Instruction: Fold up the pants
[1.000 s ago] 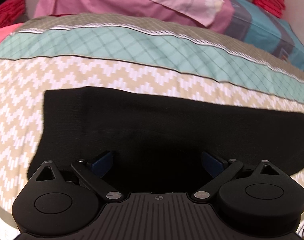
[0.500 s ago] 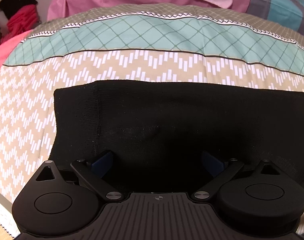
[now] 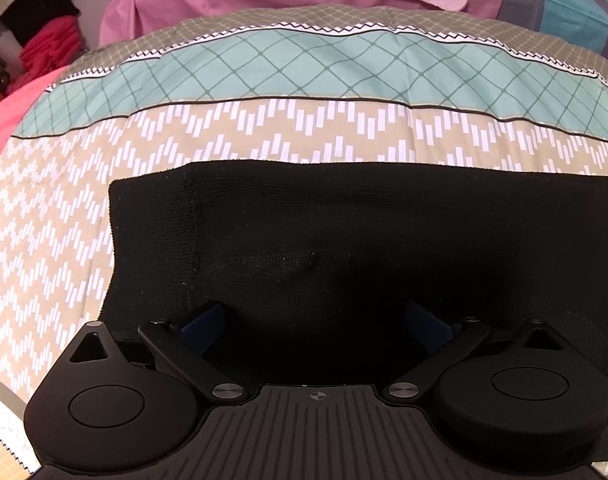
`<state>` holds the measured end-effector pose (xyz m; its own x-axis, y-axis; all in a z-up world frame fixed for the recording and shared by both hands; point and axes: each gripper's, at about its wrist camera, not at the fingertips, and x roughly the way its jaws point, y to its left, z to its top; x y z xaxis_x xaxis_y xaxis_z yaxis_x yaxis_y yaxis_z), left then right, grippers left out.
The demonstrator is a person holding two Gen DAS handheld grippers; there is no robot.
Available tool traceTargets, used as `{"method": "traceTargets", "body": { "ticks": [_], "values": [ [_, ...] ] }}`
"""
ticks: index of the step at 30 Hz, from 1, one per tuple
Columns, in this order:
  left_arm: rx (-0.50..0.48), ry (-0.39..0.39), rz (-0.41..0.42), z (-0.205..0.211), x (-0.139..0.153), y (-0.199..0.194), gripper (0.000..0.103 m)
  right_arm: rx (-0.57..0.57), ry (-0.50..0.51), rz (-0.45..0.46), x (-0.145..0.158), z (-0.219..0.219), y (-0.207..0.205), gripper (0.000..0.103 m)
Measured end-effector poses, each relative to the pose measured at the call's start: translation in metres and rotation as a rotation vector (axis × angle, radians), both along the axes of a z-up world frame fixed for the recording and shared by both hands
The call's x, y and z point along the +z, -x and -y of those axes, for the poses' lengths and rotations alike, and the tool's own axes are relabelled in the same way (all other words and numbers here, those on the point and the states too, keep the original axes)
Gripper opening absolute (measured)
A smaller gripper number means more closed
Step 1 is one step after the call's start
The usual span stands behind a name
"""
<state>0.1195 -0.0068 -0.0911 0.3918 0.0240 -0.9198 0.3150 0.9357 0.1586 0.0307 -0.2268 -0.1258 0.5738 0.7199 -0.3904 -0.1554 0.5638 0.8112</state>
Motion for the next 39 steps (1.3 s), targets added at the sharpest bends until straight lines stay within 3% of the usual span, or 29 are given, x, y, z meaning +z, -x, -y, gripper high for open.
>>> {"method": "traceTargets", "body": {
  "ticks": [2, 4, 5, 8, 10, 12, 14, 15, 17, 19, 23, 26, 29, 31, 35, 37, 39],
  "values": [
    [-0.004, 0.001, -0.003, 0.0, 0.001, 0.001, 0.103, 0.169, -0.044, -0.036, -0.003, -0.018, -0.001, 0.076],
    [-0.008, 0.002, -0.008, -0.001, 0.0, -0.002, 0.103, 0.237, 0.059, 0.012, 0.003, -0.03, 0.003, 0.08],
    [-0.009, 0.001, -0.007, -0.001, 0.0, -0.002, 0.103, 0.231, 0.077, 0.008, 0.004, -0.028, 0.0, 0.078],
    [-0.007, -0.001, -0.005, 0.0, -0.001, -0.002, 0.103, 0.066, -0.049, -0.053, -0.006, 0.001, -0.007, 0.066],
    [-0.008, -0.004, -0.004, 0.0, -0.001, -0.002, 0.103, 0.063, -0.068, -0.063, -0.01, 0.002, -0.004, 0.067],
    [-0.01, -0.003, -0.005, 0.0, 0.0, -0.002, 0.103, 0.22, 0.021, -0.052, -0.003, -0.016, 0.004, 0.071],
    [-0.011, 0.0, -0.006, 0.0, -0.001, -0.002, 0.103, 0.249, 0.152, 0.005, 0.011, -0.021, 0.016, 0.071],
    [-0.012, 0.0, -0.005, -0.001, -0.001, -0.002, 0.103, 0.229, 0.154, -0.009, 0.015, -0.014, 0.019, 0.071],
    [-0.012, -0.002, -0.003, -0.001, -0.001, -0.002, 0.103, 0.16, 0.159, -0.048, 0.022, 0.002, 0.022, 0.072],
    [-0.011, -0.004, -0.001, 0.0, -0.002, -0.002, 0.103, 0.114, 0.186, -0.018, 0.036, 0.021, 0.035, 0.073],
    [-0.009, -0.009, 0.008, 0.0, -0.003, 0.0, 0.103, -0.051, 0.133, 0.06, 0.048, 0.055, 0.054, 0.073],
    [-0.01, -0.021, 0.015, 0.001, -0.003, 0.002, 0.103, -0.174, 0.139, 0.052, 0.041, 0.07, 0.05, 0.073],
    [-0.016, -0.033, 0.015, 0.002, -0.002, 0.003, 0.103, -0.258, 0.16, 0.008, 0.024, 0.092, 0.041, 0.061],
    [-0.02, -0.033, 0.014, 0.002, -0.001, 0.004, 0.103, -0.355, 0.149, 0.008, 0.015, 0.11, 0.041, 0.059],
    [-0.023, -0.024, 0.021, -0.001, -0.001, 0.004, 0.103, -0.592, 0.066, 0.007, 0.006, 0.178, 0.062, 0.059],
    [-0.028, -0.025, 0.029, -0.002, -0.002, 0.006, 0.103, -0.693, 0.006, 0.015, 0.0, 0.209, 0.073, 0.053],
    [-0.025, -0.032, 0.029, -0.002, -0.002, 0.006, 0.103, -0.832, 0.027, 0.016, 0.002, 0.247, 0.091, 0.05]
  ]
}}
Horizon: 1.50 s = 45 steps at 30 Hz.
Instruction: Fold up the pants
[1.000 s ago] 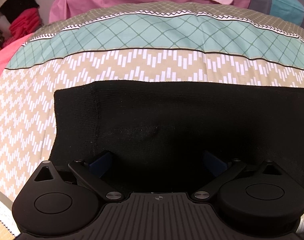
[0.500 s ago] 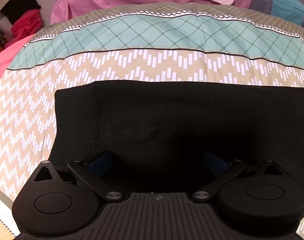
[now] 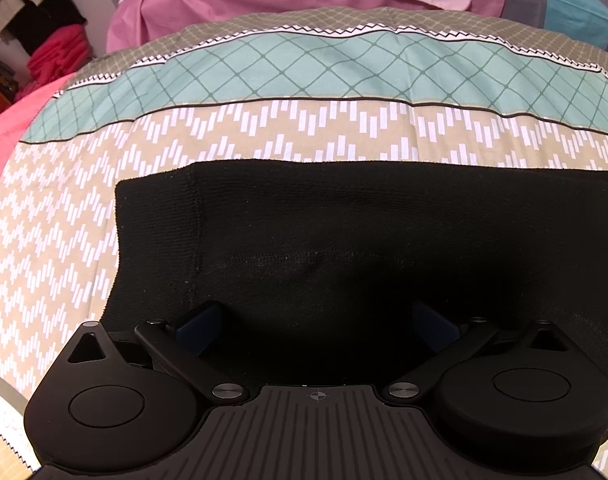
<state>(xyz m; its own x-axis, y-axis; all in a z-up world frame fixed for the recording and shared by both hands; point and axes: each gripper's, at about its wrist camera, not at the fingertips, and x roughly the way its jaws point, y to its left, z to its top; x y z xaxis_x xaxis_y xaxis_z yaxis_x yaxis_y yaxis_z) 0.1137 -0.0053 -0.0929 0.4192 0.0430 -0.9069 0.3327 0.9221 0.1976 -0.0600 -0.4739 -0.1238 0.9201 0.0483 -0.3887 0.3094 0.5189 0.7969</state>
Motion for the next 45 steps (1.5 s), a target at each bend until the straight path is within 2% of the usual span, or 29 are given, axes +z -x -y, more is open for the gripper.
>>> {"method": "traceTargets", "body": {
  "ticks": [2, 3, 4, 5, 6, 7, 9, 12, 15, 21, 28, 33, 36, 39, 40, 41, 42, 44, 45],
  "values": [
    [0.009, -0.017, -0.004, 0.002, 0.002, 0.001, 0.103, -0.161, 0.013, -0.016, 0.001, 0.029, 0.015, 0.048],
    [0.013, -0.03, -0.003, 0.005, 0.004, 0.001, 0.103, -0.25, 0.018, -0.039, 0.004, 0.04, 0.022, 0.041],
    [0.011, -0.042, 0.004, 0.008, 0.007, 0.003, 0.103, -0.316, 0.035, -0.067, 0.009, 0.048, 0.028, 0.042],
    [0.005, -0.056, 0.019, 0.011, 0.011, 0.005, 0.103, -0.374, 0.081, -0.105, 0.016, 0.048, 0.03, 0.045],
    [-0.004, -0.072, 0.035, 0.015, 0.014, 0.008, 0.103, -0.412, 0.156, -0.152, 0.025, 0.042, 0.029, 0.061],
    [-0.011, -0.086, 0.054, 0.018, 0.018, 0.011, 0.103, -0.413, 0.243, -0.187, 0.033, 0.032, 0.025, 0.07],
    [-0.023, -0.095, 0.09, 0.023, 0.025, 0.016, 0.103, -0.319, 0.381, -0.204, 0.04, -0.002, 0.011, 0.07],
    [-0.027, -0.118, 0.131, 0.029, 0.031, 0.017, 0.103, -0.127, 0.485, -0.204, 0.045, -0.041, -0.01, 0.07],
    [-0.019, -0.133, 0.142, 0.031, 0.033, 0.014, 0.103, 0.037, 0.507, -0.186, 0.043, -0.073, -0.027, 0.07],
    [-0.002, -0.134, 0.144, 0.022, 0.034, 0.012, 0.103, 0.288, 0.561, -0.168, 0.048, -0.132, -0.059, 0.069],
    [0.034, -0.112, 0.143, -0.007, 0.037, 0.017, 0.103, 0.622, 0.59, -0.12, 0.054, -0.225, -0.111, 0.052],
    [0.069, -0.062, 0.139, -0.047, 0.038, 0.026, 0.103, 0.855, 0.601, -0.076, 0.057, -0.294, -0.144, 0.051],
    [0.086, -0.039, 0.103, -0.067, 0.028, 0.029, 0.103, 0.922, 0.576, -0.084, 0.055, -0.323, -0.166, 0.051],
    [0.102, 0.007, 0.088, -0.078, 0.02, 0.028, 0.103, 1.02, 0.5, -0.148, 0.039, -0.345, -0.202, 0.052],
    [0.105, 0.017, 0.087, -0.079, 0.018, 0.027, 0.103, 1.019, 0.498, -0.162, 0.034, -0.35, -0.215, 0.046],
    [0.106, 0.023, 0.087, -0.08, 0.016, 0.027, 0.103, 0.977, 0.496, -0.138, 0.034, -0.349, -0.223, 0.04],
    [0.107, 0.027, 0.089, -0.08, 0.015, 0.026, 0.103, 0.915, 0.469, -0.14, 0.035, -0.345, -0.23, 0.03],
    [0.11, 0.038, 0.088, -0.084, 0.015, 0.026, 0.103, 0.756, 0.388, -0.157, 0.038, -0.331, -0.235, 0.03],
    [0.109, 0.044, 0.084, -0.085, 0.015, 0.027, 0.103, 0.715, 0.364, -0.156, 0.04, -0.326, -0.232, 0.033]
  ]
}}
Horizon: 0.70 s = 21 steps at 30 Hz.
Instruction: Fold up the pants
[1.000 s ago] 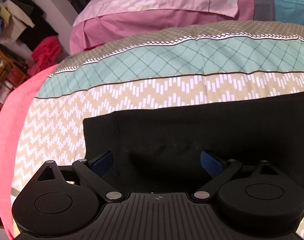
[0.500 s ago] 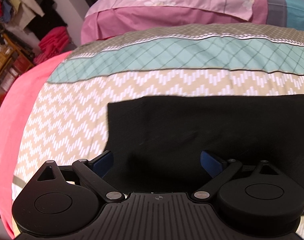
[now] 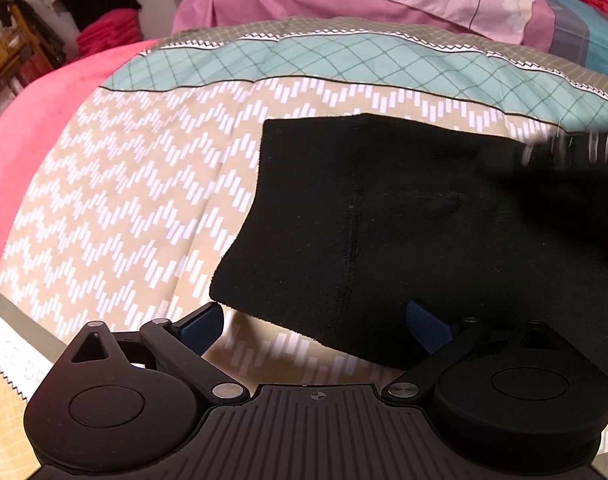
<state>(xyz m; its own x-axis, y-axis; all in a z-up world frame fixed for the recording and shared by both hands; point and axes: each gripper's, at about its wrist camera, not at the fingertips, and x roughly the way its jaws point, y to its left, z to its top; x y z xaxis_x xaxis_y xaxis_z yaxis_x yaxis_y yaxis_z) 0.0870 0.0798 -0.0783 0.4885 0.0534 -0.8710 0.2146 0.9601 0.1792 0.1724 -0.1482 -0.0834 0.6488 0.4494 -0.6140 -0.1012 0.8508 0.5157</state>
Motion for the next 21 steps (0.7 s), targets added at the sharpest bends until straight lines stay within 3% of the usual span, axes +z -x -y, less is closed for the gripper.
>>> {"method": "traceTargets", "body": {
  "ticks": [4, 8, 13, 14, 16, 18, 21],
  "values": [
    [-0.011, 0.0, 0.001, -0.002, 0.009, 0.001, 0.103, 0.048, 0.061, 0.05, 0.015, 0.008, 0.037, 0.047],
    [-0.042, 0.016, 0.072, 0.009, 0.031, 0.006, 0.103, -0.079, 0.065, 0.101, 0.03, 0.057, 0.096, 0.053],
    [-0.156, 0.081, 0.074, 0.063, 0.039, -0.004, 0.103, -0.338, 0.056, 0.047, 0.02, 0.149, 0.158, 0.062],
    [-0.18, 0.084, 0.062, 0.075, 0.035, -0.006, 0.103, -0.42, 0.087, 0.021, 0.014, 0.168, 0.165, 0.06],
    [-0.226, 0.07, 0.029, 0.098, 0.02, -0.01, 0.103, -0.663, 0.139, -0.007, 0.014, 0.212, 0.191, 0.04],
    [-0.24, -0.003, 0.002, 0.113, -0.001, -0.011, 0.103, -0.873, 0.113, 0.025, 0.027, 0.25, 0.228, 0.052],
    [-0.227, -0.016, 0.016, 0.112, -0.014, -0.009, 0.103, -1.026, 0.051, 0.029, 0.042, 0.287, 0.278, 0.061]
  ]
}}
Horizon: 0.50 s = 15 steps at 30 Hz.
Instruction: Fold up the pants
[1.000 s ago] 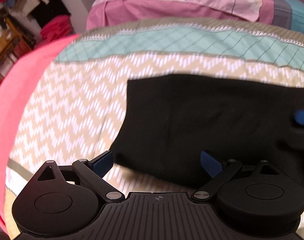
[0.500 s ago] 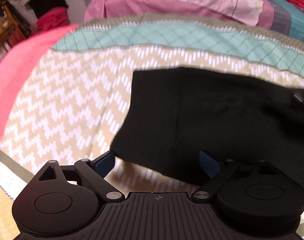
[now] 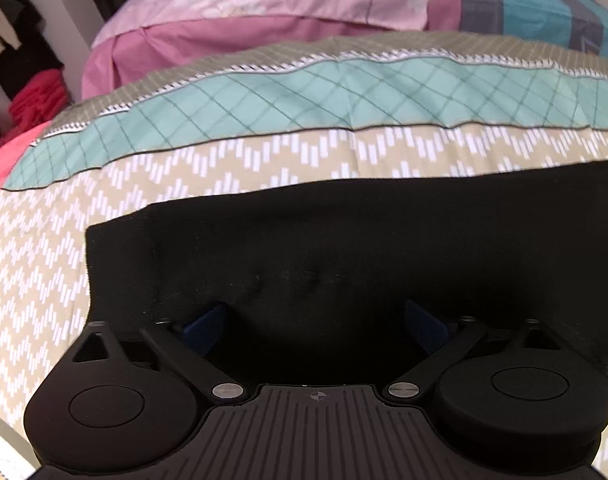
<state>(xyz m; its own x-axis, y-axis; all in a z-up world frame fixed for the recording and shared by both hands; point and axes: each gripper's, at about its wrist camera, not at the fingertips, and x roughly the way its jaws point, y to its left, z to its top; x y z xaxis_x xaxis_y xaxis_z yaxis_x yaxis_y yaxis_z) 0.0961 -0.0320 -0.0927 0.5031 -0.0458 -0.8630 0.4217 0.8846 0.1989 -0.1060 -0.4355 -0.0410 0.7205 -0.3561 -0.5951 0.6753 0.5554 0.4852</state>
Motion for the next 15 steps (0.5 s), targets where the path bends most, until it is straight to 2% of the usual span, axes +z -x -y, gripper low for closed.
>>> {"method": "traceTargets", "body": {
  "ticks": [4, 7, 9, 15],
  "values": [
    [0.026, 0.03, -0.042, -0.008, 0.001, -0.006, 0.103, -0.139, -0.157, -0.067, -0.014, 0.039, 0.045, 0.064],
    [0.027, 0.006, -0.044, -0.004, 0.001, -0.007, 0.103, -0.162, -0.275, -0.038, -0.039, 0.06, 0.054, 0.066],
    [0.034, -0.001, -0.047, -0.003, 0.002, -0.008, 0.103, -0.147, -0.27, 0.019, -0.044, 0.07, 0.051, 0.072],
    [0.051, -0.01, -0.061, -0.004, 0.002, -0.011, 0.103, -0.118, -0.295, 0.105, -0.056, 0.108, 0.016, 0.073]
  ]
}}
